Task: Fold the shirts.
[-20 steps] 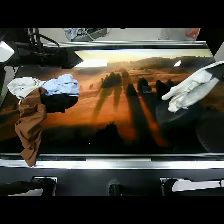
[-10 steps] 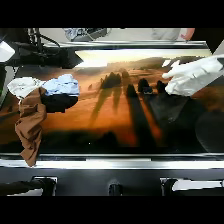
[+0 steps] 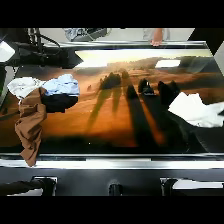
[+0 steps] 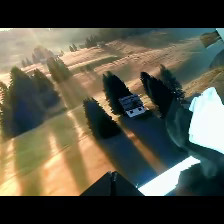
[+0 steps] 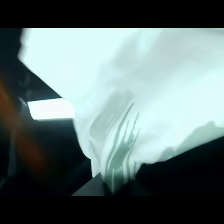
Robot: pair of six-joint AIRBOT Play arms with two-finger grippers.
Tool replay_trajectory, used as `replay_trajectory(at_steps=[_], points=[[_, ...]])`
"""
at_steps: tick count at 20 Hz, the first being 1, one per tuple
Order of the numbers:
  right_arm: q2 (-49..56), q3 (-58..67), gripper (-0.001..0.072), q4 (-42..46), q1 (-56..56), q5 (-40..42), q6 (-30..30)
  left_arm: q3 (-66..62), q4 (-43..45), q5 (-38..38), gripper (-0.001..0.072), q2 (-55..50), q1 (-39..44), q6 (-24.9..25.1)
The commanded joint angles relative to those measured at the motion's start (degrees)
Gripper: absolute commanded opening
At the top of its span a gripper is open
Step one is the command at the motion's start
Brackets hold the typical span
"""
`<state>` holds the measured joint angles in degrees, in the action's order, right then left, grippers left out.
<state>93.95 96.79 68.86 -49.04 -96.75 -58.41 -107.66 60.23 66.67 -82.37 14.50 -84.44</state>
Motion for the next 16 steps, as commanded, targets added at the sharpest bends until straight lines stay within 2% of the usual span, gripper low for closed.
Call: replay_trajectory(at_steps=[1,4,8,10,12,16], points=[[-1.75,-7.74,0.0042,13.07,-0.50,0.94,-3.26,0.02,0.00,-0.02,0.0026,-0.04,0.00,0.44],[-6.86,-18.60,0.0042,13.03,-3.10,7.32,-9.05,0.02,0.00,-0.02,0.0027,-0.04,0.02,0.46],[-15.02,-35.63,0.0042,12.55,-4.74,14.86,-12.24,0.02,0.02,-0.02,0.0027,-0.04,0.04,0.44],[-17.70,-42.18,0.0043,9.09,-4.74,17.64,-13.77,0.02,0.02,0.00,0.0027,-0.04,0.04,0.44],[-20.04,-46.75,0.0042,7.52,-4.74,19.41,-14.51,0.02,0.00,0.02,0.0027,-0.04,0.04,0.44],[-22.77,-50.60,0.0041,12.48,-4.74,19.82,-14.99,0.02,0.02,1.27,0.0027,-0.04,0.04,0.44]])
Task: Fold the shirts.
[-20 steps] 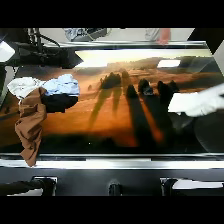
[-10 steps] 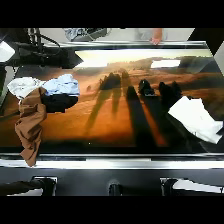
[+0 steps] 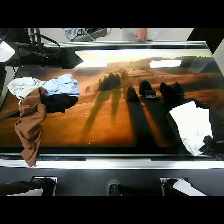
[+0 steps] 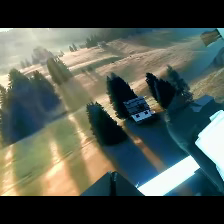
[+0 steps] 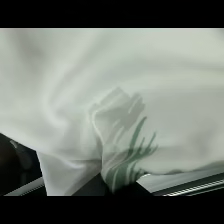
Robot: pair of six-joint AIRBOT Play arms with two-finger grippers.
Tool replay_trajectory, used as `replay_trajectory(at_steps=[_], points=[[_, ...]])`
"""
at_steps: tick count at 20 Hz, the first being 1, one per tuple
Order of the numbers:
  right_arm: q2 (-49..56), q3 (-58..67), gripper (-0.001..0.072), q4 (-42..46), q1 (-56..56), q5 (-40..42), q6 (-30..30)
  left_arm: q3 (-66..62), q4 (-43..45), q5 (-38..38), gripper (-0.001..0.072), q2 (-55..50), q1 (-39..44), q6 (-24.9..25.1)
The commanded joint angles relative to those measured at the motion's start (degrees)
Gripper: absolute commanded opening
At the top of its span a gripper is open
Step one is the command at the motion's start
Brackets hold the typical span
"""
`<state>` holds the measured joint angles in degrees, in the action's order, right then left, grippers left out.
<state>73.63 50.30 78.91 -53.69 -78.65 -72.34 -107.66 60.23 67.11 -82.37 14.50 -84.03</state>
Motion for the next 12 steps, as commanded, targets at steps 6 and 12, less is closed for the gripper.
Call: replay_trajectory(at_steps=[6,12], points=[[-5.29,2.21,0.0704,12.76,-0.09,-2.84,5.68,-0.17,0.00,3.65,0.0027,0.81,-0.55,0.02],[-6.47,35.82,0.0696,15.21,7.32,17.70,15.21,-1.95,14.62,1.33,0.0024,2.78,-2.36,0.07]])
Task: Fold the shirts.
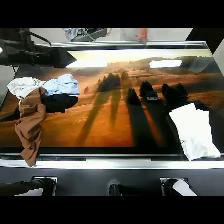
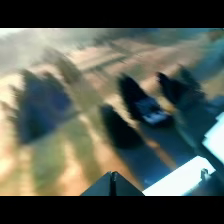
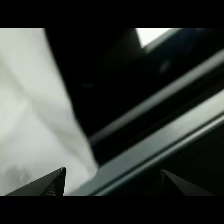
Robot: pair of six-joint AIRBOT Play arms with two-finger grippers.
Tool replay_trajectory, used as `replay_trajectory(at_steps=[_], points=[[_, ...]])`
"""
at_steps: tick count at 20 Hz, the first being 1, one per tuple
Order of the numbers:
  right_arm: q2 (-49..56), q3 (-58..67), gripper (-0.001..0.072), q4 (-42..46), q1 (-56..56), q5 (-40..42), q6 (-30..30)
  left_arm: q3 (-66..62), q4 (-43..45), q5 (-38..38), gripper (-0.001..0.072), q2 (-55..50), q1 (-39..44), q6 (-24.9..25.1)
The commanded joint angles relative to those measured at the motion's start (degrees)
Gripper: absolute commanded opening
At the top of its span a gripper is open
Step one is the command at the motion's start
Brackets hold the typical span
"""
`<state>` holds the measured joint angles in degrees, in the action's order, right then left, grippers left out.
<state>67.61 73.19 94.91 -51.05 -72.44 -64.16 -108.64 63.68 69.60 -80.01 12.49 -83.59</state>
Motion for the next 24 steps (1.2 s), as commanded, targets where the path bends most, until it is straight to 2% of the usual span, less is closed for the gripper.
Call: replay_trajectory(at_steps=[1,2,3,4,5,6,8,10,12,24], points=[[-0.48,14.91,0.0696,-3.15,10.01,14.21,8.81,-0.92,22.93,-0.90,0.0024,-0.28,0.68,-4.17],[-0.46,15.23,0.0696,-4.98,15.58,14.53,8.83,-0.87,33.14,1.36,0.0025,-1.62,1.68,-8.07],[0.20,15.19,0.0697,-5.92,21.79,11.93,6.99,-0.37,38.71,4.96,0.0031,-3.34,2.05,-10.91],[1.62,15.10,0.0697,-5.86,26.93,7.30,4.52,1.14,38.71,9.73,0.0190,-5.22,1.77,-12.66],[3.87,15.10,0.0695,-5.92,30.82,1.73,3.45,3.89,36.44,15.56,0.0600,-6.84,1.40,-14.16],[6.82,14.88,0.0686,-6.27,33.77,-4.74,2.86,8.35,33.31,19.02,0.0720,-7.37,1.11,-13.86],[11.26,12.35,0.0662,-8.50,36.70,-13.33,2.86,22.10,26.43,14.29,0.0720,-4.42,1.66,-13.84],[12.33,9.05,0.0670,-9.42,37.55,-13.73,2.82,33.99,23.45,4.37,0.0720,0.68,2.80,-17.25],[12.33,8.11,0.0670,-8.02,37.66,-12.72,2.58,38.69,23.50,-1.22,0.0720,2.86,3.30,-19.08],[12.26,8.11,0.0669,-5.73,37.66,-12.96,3.82,38.80,23.50,-2.01,0.0720,2.54,3.30,-18.88]])
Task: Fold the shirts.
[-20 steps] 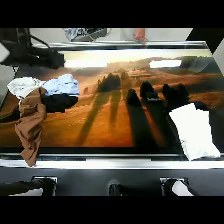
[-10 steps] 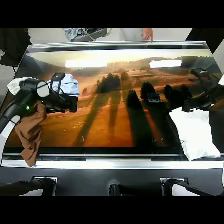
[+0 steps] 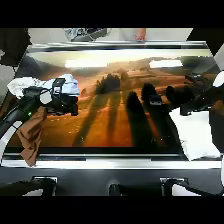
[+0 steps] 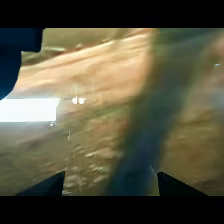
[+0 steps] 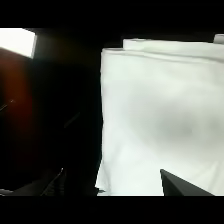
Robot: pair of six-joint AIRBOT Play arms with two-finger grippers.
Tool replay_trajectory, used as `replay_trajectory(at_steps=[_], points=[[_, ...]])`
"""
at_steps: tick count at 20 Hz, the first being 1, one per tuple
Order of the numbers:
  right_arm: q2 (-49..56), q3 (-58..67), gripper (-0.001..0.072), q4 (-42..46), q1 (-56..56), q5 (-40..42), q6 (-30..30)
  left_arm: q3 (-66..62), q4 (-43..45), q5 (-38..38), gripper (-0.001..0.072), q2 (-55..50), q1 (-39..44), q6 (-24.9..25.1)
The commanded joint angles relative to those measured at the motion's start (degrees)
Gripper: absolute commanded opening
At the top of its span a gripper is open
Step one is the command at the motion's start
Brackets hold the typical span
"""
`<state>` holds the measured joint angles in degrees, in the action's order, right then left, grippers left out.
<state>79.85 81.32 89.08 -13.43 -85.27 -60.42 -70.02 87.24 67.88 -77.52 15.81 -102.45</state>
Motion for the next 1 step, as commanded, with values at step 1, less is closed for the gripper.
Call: replay_trajectory(at_steps=[1], points=[[0.02,-0.02,0.0669,0.11,0.04,-0.13,0.11,0.17,-0.07,-0.28,0.0720,0.04,-0.02,-0.02]])
